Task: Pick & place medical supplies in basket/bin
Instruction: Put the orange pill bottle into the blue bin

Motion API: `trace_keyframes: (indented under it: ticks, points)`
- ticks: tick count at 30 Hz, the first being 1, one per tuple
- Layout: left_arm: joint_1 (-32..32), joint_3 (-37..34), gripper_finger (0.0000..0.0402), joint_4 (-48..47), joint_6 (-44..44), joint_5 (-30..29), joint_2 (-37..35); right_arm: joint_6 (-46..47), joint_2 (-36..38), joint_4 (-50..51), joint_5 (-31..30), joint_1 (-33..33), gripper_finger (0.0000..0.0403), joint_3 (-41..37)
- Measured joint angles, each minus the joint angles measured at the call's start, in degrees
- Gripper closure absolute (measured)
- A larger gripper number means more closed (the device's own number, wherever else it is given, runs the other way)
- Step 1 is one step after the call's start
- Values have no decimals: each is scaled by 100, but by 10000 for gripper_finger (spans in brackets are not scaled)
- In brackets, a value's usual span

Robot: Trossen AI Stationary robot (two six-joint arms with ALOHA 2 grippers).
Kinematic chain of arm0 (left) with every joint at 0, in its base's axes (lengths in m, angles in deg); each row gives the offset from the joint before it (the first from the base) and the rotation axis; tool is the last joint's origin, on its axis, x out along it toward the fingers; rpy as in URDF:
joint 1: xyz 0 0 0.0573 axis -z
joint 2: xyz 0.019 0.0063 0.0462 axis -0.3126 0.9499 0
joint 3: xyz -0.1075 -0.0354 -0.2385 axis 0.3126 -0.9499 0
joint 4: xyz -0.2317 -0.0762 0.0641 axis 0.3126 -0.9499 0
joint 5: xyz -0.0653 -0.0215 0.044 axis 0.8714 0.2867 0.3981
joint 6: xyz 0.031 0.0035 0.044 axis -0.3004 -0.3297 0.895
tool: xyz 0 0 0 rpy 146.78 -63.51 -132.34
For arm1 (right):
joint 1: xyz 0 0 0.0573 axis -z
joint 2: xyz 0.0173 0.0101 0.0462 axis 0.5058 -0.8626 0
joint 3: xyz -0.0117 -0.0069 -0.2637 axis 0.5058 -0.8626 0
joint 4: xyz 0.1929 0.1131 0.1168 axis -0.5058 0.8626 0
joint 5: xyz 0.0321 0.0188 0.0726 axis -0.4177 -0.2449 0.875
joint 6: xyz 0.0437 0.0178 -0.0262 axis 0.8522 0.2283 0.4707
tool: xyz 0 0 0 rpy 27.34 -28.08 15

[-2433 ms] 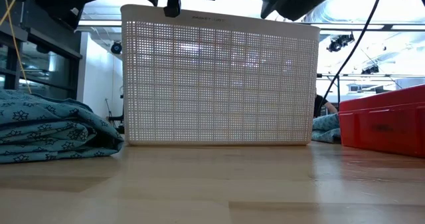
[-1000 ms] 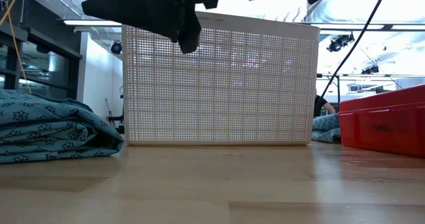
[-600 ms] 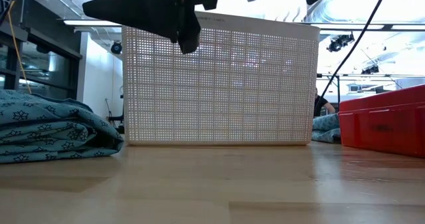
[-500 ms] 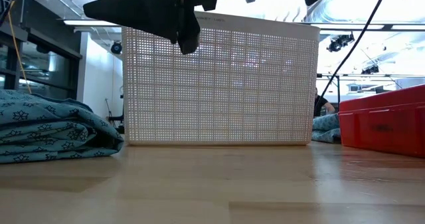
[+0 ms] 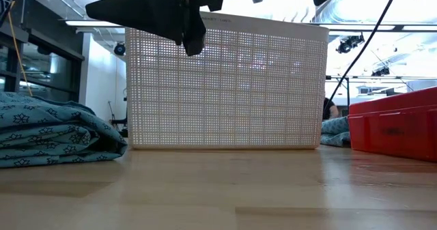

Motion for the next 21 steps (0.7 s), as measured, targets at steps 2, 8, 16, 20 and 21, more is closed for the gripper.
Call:
trace_keyframes:
  ticks: [2,8,16,20,21]
  points:
    - [0,0,234,-175,-2,189,0,0,0,0,1,0,129,0]
    - [-8,0,234,-801,-573,557,0,0,0,0,1,0,129,0]
    - [-204,2,234,-1789,-2114,1835,2,0,0,0,1,0,129,0]
    - [-322,2,234,-1797,-2612,2433,2,0,0,0,1,0,129,0]
    - [-347,2,234,-1798,-2707,2545,2,-1,0,0,1,0,129,0]
